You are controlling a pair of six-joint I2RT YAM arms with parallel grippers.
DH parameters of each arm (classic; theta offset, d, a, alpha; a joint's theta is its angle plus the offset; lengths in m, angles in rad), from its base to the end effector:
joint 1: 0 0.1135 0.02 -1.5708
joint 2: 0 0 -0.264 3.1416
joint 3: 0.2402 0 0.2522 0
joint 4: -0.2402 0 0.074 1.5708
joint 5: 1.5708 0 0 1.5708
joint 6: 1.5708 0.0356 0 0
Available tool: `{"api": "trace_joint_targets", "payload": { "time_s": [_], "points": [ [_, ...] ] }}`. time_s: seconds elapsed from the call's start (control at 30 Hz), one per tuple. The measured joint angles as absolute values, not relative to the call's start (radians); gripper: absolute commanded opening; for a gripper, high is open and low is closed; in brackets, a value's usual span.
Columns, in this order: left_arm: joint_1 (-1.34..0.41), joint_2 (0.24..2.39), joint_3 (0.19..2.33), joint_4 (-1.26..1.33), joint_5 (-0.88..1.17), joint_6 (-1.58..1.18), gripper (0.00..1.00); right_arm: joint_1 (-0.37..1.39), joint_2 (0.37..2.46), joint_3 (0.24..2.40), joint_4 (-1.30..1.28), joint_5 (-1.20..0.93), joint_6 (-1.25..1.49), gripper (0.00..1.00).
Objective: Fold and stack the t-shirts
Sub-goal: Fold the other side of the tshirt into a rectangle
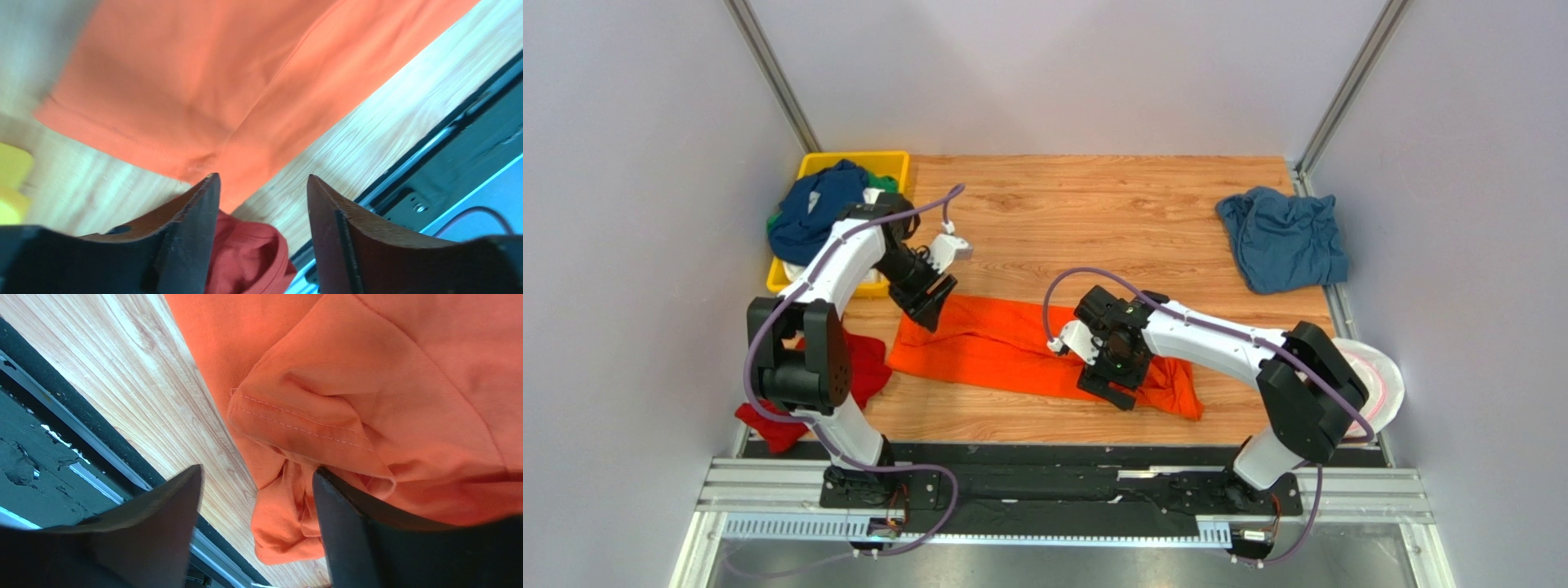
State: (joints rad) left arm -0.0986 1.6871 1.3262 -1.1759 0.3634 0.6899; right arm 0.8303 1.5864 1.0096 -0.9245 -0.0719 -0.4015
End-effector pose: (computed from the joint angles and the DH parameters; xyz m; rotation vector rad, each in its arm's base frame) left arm 0.3019 -0.0426 0.2381 1.1460 2.7306 -0.5058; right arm 0.1801 0.2009 0.1849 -1.7860 2.5169 0.1313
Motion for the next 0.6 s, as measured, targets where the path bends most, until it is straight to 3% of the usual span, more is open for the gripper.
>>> {"api": "trace_joint_targets", "payload": {
  "time_s": [0.27,0.6],
  "points": [
    [-0.168,1.781,1.454,-1.162,0.478,0.656,0.66,0.83,1.584,1.016,-0.919,-0.058,-0.402,0.81],
    [-0.259,1.929,1.549,-1.078,0.456,0.573,0.65,0.83,1.584,1.016,-0.918,-0.044,-0.402,0.81]
  ]
}}
